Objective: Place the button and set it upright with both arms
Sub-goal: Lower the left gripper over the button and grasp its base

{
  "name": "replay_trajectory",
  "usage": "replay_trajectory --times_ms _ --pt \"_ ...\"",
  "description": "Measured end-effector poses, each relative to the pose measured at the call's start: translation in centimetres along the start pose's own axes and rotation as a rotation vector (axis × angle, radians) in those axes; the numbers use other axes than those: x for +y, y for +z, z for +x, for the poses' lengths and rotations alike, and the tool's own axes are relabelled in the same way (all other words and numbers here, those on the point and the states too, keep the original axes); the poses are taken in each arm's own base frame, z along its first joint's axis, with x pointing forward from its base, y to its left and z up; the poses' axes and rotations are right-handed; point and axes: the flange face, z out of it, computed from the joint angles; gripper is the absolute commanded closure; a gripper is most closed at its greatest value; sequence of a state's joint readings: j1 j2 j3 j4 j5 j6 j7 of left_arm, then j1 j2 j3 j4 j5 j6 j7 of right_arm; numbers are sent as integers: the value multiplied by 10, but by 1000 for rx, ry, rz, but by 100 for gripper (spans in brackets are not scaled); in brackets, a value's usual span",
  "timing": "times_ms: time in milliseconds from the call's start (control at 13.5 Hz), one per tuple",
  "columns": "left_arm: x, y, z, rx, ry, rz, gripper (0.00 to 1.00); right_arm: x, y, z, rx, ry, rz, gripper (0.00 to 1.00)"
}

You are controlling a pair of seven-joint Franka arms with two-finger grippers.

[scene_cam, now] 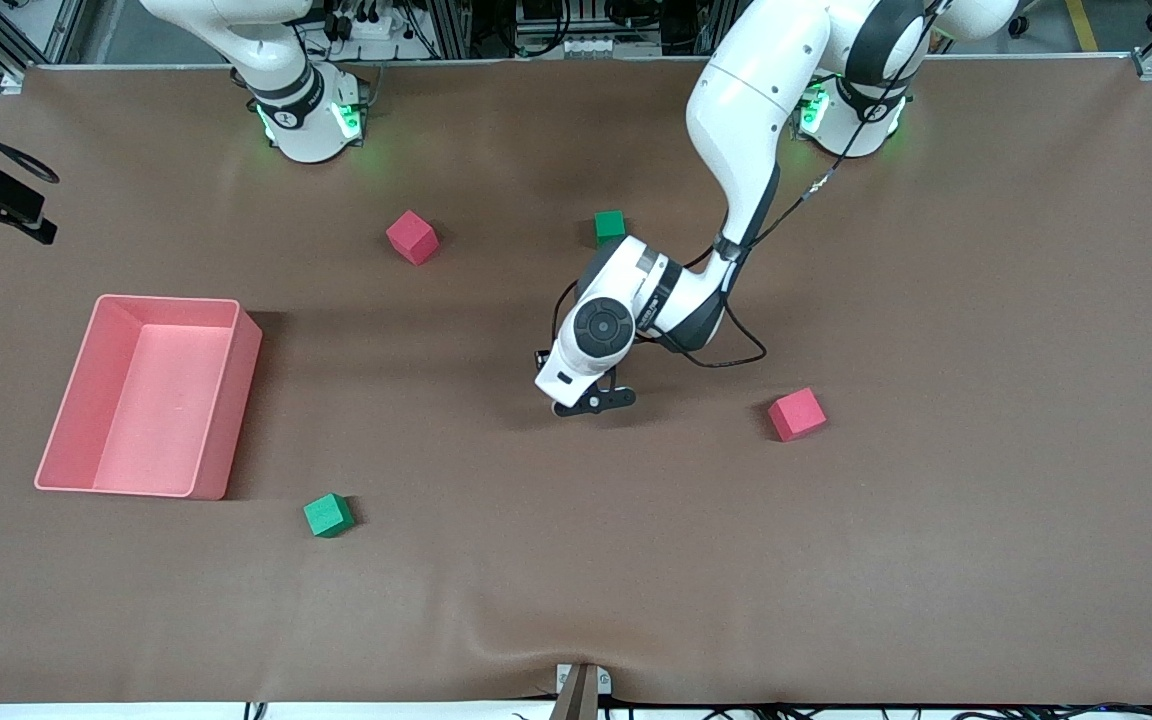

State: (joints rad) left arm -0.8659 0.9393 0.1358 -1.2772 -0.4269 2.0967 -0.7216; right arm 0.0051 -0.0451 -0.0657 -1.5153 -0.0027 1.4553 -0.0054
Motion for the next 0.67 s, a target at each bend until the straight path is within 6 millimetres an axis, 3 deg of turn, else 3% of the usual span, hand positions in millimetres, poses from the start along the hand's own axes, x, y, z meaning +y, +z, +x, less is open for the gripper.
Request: replay_trajectory --times_ms 297,519,668 --pt "2 -3 0 3 2 -5 80 0 1 2 2 0 0 0" --pt "6 -10 0 11 1 -16 81 2 1 2 2 4 0 0" --pt "13 -24 -4 26 -48 -32 81 2 1 2 2 5 0 0"
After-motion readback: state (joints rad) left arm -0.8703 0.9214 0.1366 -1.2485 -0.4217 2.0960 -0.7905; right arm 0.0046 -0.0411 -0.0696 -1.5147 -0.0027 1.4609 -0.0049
